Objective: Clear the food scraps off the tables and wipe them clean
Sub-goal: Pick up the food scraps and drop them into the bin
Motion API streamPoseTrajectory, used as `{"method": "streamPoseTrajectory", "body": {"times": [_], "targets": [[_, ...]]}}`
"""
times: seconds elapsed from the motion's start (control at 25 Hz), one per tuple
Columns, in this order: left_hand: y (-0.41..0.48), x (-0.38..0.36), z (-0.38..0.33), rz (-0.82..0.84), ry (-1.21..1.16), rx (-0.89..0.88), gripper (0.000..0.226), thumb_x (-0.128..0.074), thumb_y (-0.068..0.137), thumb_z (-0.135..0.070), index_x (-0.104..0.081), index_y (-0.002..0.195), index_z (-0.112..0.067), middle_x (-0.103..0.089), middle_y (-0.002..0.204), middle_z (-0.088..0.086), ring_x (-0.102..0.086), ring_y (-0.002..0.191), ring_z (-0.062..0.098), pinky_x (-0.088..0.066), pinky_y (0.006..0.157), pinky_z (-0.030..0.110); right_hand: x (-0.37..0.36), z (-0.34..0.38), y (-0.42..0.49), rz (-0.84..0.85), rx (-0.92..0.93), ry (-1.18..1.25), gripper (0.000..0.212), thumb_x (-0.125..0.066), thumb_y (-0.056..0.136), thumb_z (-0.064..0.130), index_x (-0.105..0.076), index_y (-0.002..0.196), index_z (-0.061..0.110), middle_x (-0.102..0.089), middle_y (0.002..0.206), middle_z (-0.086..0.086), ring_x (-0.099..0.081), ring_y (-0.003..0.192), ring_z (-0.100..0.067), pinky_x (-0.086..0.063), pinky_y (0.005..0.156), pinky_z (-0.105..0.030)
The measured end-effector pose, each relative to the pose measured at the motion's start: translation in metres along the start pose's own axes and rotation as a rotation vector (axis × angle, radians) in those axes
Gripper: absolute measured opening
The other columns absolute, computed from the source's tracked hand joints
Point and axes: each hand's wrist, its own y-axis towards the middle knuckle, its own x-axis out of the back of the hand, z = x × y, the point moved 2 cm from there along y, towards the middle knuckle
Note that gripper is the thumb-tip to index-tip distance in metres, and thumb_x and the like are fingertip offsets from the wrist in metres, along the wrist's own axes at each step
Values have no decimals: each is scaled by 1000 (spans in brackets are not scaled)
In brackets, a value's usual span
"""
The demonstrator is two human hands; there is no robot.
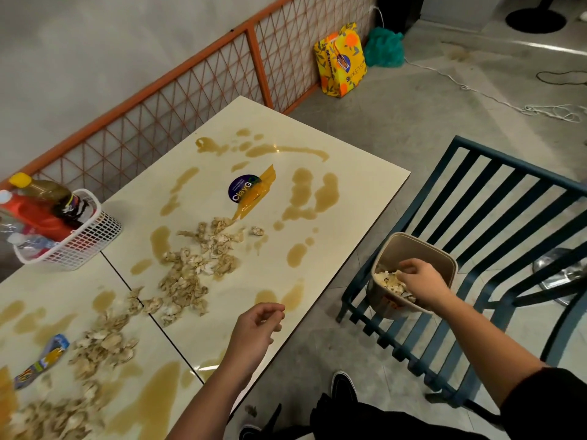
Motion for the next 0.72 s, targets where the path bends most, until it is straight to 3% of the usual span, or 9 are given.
{"method": "streamPoseTrajectory", "body": {"times": [0.2, 0.32, 0.44, 0.56, 0.72], "targets": [[-21, 41, 23, -47, -27, 42, 16, -59, 97, -18, -74, 97, -25, -75, 94, -5, -67, 80, 9, -49, 70, 26, -94, 54, -44, 216, 191, -60, 21, -58, 99, 19, -63, 120, 21, -67, 109, -1, -66, 89, -17, -56, 72, -30], [-34, 78, 46, -145, -98, 85, 16, -59, 97, -19, -74, 97, -25, -75, 92, -7, -68, 79, 7, -49, 69, 25, -153, 91, -75, 345, 326, -145, 14, -58, 98, 23, -64, 108, 30, -67, 102, 5, -67, 89, -17, -54, 72, -32], [-53, 123, 82, -250, -189, 127, 16, -59, 97, -19, -74, 95, -25, -75, 92, -7, -68, 78, 8, -49, 69, 26, -205, 132, -108, 461, 449, -253, 13, -58, 99, 24, -65, 108, 31, -65, 102, 10, -62, 93, -5, -48, 72, -20], [-72, 171, 125, -313, -265, 142, 14, -61, 96, -20, -74, 95, -25, -75, 91, -7, -68, 76, 6, -49, 68, 26, -255, 163, -139, 508, 522, -349, 13, -57, 99, 23, -66, 107, 30, -64, 102, 7, -62, 91, -6, -47, 74, -23], [-101, 242, 186, -424, -345, 175, 12, -63, 94, -20, -74, 95, -23, -75, 89, -4, -69, 74, 8, -48, 66, 25, -326, 190, -183, 557, 643, -521, 14, -56, 99, 25, -66, 107, 31, -66, 102, 11, -63, 89, -4, -47, 71, -19]]}}
